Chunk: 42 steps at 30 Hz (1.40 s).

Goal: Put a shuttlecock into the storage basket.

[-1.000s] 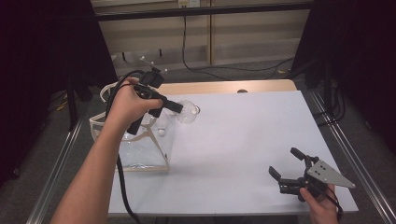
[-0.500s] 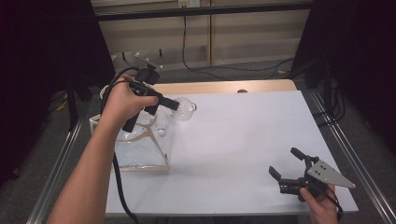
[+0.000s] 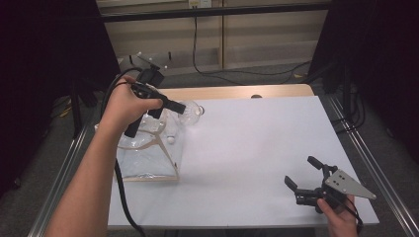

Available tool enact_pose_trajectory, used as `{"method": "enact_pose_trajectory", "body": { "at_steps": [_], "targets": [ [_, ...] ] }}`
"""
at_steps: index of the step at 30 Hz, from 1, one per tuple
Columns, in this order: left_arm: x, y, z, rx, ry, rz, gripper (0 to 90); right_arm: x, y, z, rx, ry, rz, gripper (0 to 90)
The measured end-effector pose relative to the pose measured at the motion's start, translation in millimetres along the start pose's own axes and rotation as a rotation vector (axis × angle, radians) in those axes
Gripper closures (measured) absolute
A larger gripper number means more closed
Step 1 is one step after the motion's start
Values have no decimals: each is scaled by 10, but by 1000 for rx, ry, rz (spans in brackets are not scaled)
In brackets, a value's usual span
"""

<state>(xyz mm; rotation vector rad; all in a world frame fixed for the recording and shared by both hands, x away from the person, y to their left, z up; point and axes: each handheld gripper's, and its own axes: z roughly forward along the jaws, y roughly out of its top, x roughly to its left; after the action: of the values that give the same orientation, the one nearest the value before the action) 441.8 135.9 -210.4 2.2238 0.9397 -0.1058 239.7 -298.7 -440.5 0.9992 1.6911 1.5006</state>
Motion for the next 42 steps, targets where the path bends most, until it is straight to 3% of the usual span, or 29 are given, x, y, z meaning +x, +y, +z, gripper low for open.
{"method": "enact_pose_trajectory", "body": {
  "at_steps": [42],
  "targets": [
    [107,22,-284,-25,42,-29,900,4,-1,6,-2,4,-2,2]
  ]
}}
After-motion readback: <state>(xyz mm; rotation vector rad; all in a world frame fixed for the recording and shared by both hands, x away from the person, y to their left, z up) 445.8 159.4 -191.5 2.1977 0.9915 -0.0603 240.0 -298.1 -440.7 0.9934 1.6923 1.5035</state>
